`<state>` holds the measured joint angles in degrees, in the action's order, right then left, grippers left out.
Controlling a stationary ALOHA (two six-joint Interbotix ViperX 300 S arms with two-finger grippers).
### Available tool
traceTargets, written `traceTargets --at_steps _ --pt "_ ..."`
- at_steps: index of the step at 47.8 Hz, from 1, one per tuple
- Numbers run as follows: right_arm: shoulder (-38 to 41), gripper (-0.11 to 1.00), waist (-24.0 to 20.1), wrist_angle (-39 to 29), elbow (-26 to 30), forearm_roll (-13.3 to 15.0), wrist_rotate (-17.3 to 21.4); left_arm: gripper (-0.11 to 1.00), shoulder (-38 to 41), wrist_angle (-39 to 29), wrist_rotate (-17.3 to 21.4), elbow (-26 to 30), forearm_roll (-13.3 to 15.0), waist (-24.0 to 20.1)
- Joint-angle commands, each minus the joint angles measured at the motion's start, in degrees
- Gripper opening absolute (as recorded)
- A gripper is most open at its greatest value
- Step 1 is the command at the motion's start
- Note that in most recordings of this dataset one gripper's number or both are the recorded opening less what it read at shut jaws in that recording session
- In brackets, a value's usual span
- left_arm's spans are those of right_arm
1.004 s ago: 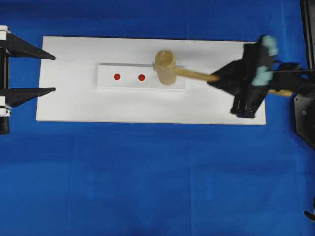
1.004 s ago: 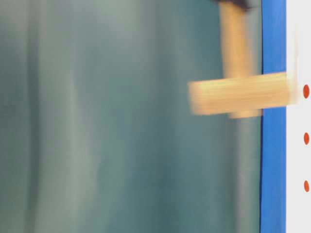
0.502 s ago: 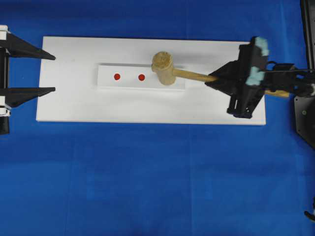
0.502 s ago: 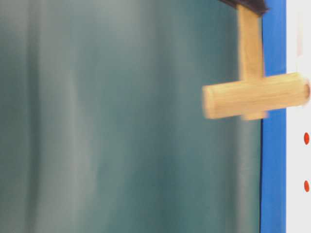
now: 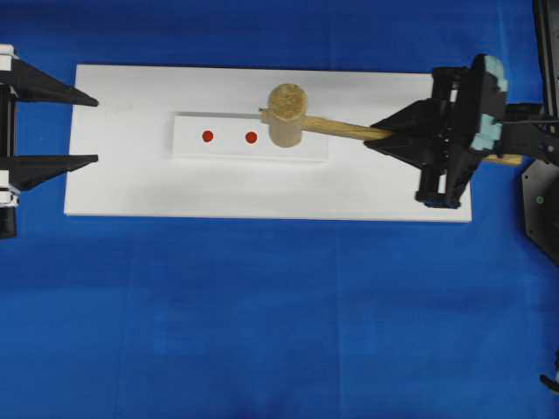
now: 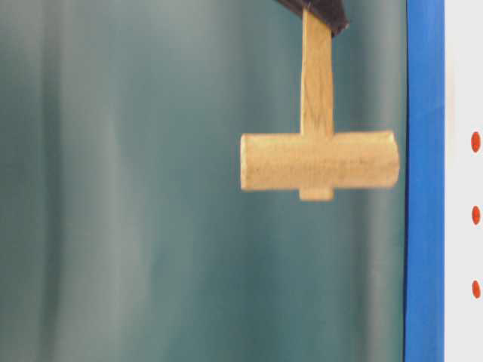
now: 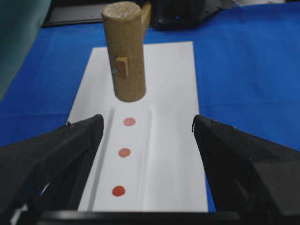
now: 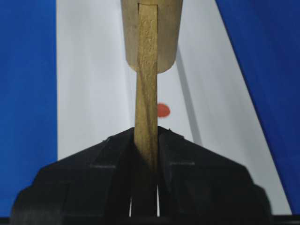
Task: Hit the mark with a hammer.
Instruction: 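Raise the mallet and move its head toward the left gripper, then close the left gripper around the mallet head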
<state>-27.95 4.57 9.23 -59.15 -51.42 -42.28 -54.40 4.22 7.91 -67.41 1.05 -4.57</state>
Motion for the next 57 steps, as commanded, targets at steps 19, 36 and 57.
traceTargets --at_steps 19,36,57 --pt "15.12 0.02 -2.02 0.18 15.91 0.62 -0.35 0.74 0.44 0.35 -0.09 0.62 0.09 -0.09" --pt "21.01 0.02 -3.08 -0.7 22.59 2.29 -0.35 0.74 0.44 0.26 -0.09 0.53 0.09 -0.09" --pt "21.01 0.02 -3.34 -0.62 22.5 2.29 -0.26 0.75 10.37 10.72 -0.26 1.32 0.18 -0.35"
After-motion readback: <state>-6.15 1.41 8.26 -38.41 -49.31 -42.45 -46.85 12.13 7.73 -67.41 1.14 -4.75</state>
